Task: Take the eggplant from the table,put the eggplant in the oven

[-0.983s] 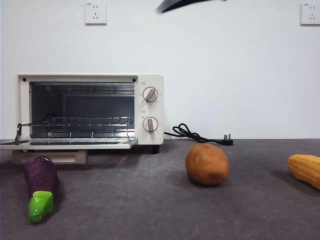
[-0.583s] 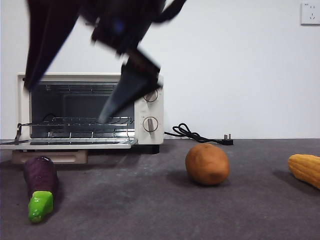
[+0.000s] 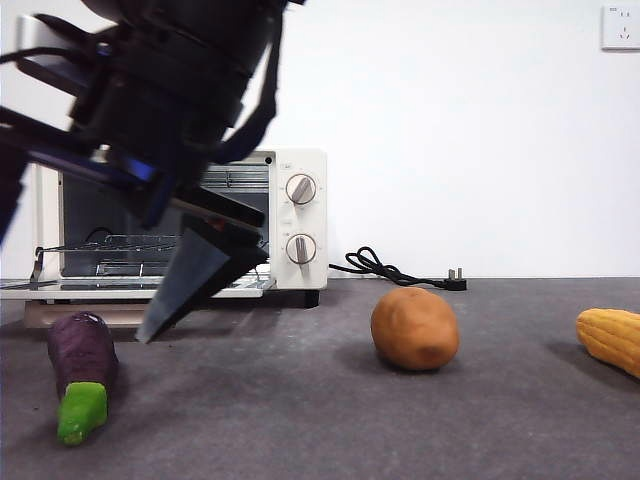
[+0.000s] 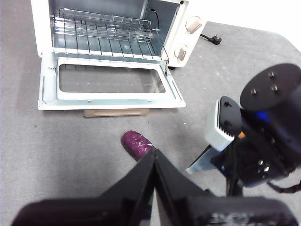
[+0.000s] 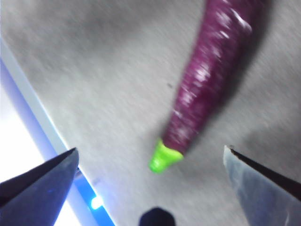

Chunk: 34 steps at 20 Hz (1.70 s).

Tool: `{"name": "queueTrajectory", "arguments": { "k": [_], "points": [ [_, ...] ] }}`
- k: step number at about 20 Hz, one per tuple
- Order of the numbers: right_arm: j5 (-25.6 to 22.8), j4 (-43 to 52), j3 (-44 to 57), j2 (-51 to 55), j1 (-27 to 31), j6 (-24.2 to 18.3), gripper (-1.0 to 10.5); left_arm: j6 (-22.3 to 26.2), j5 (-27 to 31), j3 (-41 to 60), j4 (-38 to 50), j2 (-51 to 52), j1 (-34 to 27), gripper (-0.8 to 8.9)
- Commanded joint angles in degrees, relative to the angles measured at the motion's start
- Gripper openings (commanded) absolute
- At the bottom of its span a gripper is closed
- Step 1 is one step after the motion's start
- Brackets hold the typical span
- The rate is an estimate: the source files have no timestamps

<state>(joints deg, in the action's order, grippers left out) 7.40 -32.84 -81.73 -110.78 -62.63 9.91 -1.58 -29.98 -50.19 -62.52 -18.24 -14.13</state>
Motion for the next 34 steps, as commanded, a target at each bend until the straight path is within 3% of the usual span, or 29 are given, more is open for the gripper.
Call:
{"name": "queueTrajectory", "arguments": {
  "k": [1,13,16,22,24,28,34],
  "points": [
    [-1.6,1.0,-0.1,-1.6,-1.1,1.8,6.3,-0.3,-1.2,0.2,0.2,0.3,-0.2,-0.06],
    [-4.7,1.3,-0.1,-5.3,-1.2,4.1,6.2,-0.3,-2.0,0.2,-0.7,0.4,0.7,-0.06],
    [-5.6,1.7,0.0,-5.3,-1.1,4.9,4.1,-0.1,-2.0,0.2,-0.7,0.4,1.1,-0.06],
    [-5.6,1.5,0.0,-7.6,-1.1,7.3,3.5,0.1,-2.0,0.2,-0.7,0.4,1.1,-0.06],
    [-5.6,1.1,0.0,-8.7,-1.1,7.9,1.9,0.3,-1.9,0.2,-0.7,0.4,1.6,-0.06],
    [-5.8,1.9,0.0,-9.1,-1.3,7.9,0.0,0.7,-1.7,0.2,-0.7,0.4,2.6,-0.06],
    [-6.8,1.4,-0.1,-8.4,-1.5,6.3,-0.1,1.6,-0.7,0.2,-0.6,0.4,3.9,-0.06]
  ]
}}
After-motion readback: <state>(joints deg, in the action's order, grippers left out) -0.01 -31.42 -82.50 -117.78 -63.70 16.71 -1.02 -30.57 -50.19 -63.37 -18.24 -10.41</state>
